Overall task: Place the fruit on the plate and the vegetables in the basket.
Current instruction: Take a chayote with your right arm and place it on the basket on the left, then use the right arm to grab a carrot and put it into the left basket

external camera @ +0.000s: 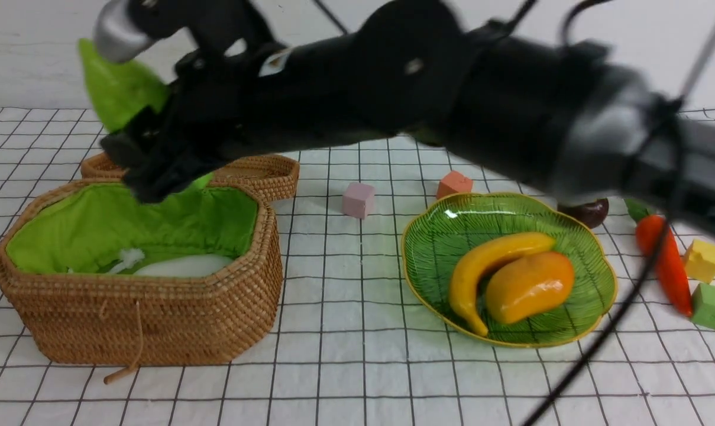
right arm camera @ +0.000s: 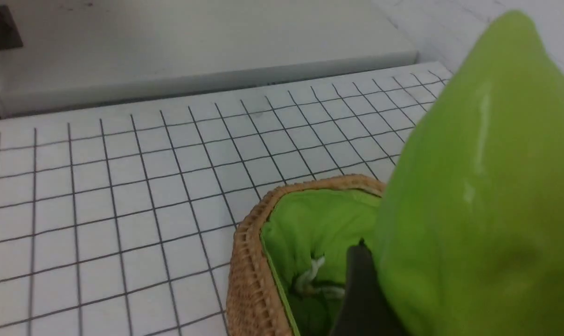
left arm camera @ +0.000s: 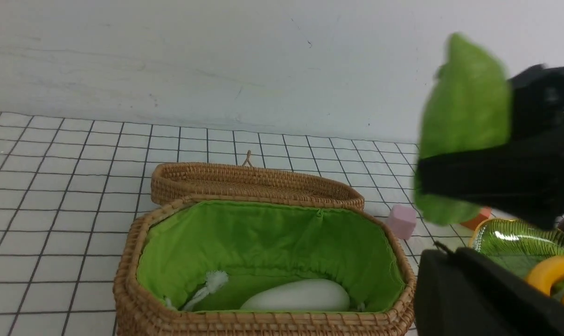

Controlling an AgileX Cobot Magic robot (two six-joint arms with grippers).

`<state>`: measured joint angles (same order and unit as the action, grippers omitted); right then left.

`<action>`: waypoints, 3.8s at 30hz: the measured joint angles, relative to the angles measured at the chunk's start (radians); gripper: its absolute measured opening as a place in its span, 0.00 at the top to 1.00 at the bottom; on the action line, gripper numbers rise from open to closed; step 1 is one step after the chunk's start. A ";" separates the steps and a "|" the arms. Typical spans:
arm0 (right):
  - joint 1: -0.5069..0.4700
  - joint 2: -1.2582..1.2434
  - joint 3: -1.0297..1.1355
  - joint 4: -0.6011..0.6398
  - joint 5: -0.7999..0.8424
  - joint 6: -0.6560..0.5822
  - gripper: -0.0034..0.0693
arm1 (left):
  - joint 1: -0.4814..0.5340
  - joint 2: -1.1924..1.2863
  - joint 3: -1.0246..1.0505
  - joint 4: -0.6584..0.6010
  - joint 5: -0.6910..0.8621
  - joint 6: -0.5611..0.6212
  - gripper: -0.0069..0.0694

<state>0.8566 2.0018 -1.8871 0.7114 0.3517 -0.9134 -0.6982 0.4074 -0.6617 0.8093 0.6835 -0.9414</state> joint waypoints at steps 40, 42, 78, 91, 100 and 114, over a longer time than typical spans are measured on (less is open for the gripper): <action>-0.703 -0.240 -0.027 -0.732 0.898 0.856 0.92 | 0.000 0.000 0.000 -1.105 -0.116 1.095 0.90; -0.771 -0.226 0.012 -0.701 0.897 0.864 0.89 | 0.000 0.000 0.000 -1.175 -0.110 1.164 0.90; -0.981 0.255 0.092 -0.617 0.484 0.742 0.43 | 0.000 0.000 0.000 -1.260 -0.253 1.246 0.87; -0.942 0.034 -0.062 -0.511 0.840 0.790 0.43 | 0.000 0.000 0.000 -1.143 -0.252 1.231 0.86; -0.512 -0.111 -0.093 -0.032 0.747 0.343 0.43 | 0.000 0.000 0.000 -0.621 -0.176 0.702 0.86; -0.058 0.139 -0.093 0.316 0.033 -0.325 0.43 | 0.000 0.000 0.000 -0.129 0.043 0.063 0.86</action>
<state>0.7985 2.1408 -1.9803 1.0277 0.3843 -1.2381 -0.6982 0.4074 -0.6617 0.6801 0.7264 -0.8783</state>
